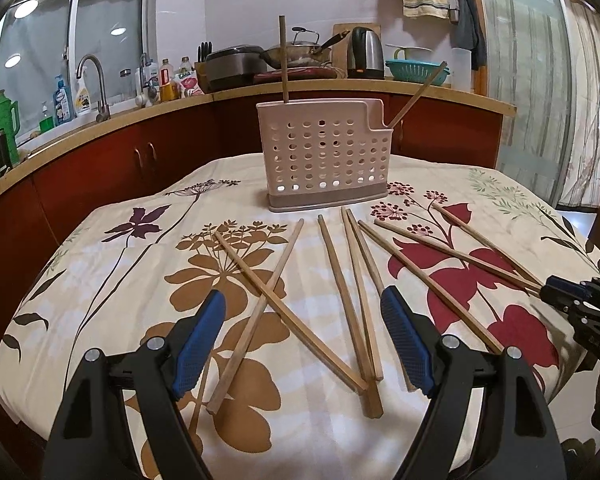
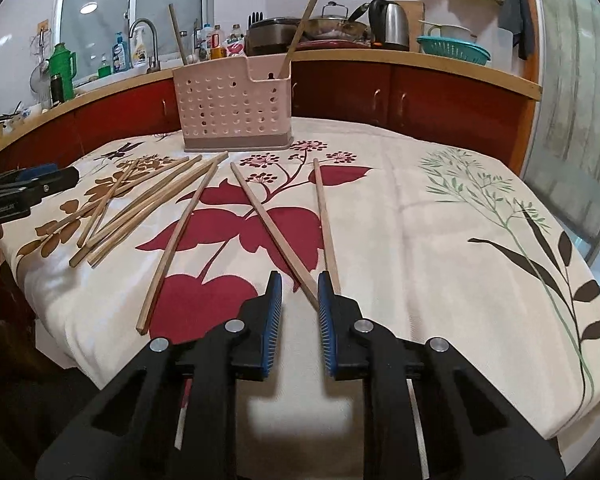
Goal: Organize utensils
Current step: 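Move both open tools back down to the loose chopsticks, then close the left tool on a chopstick while the right tool closes on another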
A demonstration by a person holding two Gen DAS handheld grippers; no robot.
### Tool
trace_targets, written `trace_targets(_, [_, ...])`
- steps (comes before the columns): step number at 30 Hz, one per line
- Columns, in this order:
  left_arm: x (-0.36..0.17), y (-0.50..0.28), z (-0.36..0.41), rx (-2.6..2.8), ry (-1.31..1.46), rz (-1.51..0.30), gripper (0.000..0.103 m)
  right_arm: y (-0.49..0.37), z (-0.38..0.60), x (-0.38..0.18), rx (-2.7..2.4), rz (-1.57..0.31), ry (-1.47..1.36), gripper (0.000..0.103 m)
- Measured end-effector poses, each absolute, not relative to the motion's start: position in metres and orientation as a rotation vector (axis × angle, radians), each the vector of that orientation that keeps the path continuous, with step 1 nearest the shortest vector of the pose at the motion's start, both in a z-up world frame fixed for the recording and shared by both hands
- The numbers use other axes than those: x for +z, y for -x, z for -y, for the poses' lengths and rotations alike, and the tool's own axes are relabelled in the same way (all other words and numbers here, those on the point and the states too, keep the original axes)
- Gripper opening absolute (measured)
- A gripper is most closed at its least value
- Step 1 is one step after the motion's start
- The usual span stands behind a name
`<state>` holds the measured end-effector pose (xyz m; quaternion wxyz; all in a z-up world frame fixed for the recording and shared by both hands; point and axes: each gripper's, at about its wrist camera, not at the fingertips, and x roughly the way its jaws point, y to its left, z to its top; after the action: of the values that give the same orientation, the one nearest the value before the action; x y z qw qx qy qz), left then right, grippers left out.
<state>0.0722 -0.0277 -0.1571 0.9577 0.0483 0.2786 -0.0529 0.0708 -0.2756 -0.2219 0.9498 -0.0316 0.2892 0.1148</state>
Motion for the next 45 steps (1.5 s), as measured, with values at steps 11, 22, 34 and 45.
trace_targets(11, [-0.165,-0.071,0.026,-0.113,-0.095,-0.595,0.077,-0.074,0.261,-0.226,0.265,-0.625,0.087,0.019])
trace_targets(22, [-0.181,-0.08,0.031,-0.103,-0.113,-0.663,0.07,-0.07,0.256,-0.231,0.275,-0.638,0.095,0.019])
trace_targets(34, [-0.196,-0.085,0.019,-0.059,-0.131,-0.746,0.065,-0.07,0.255,-0.231,0.274,-0.638,0.093,0.019])
trace_targets(45, [-0.201,-0.083,0.026,-0.132,-0.116,-0.795,0.036,-0.071,0.256,-0.231,0.273,-0.638,0.088,0.019])
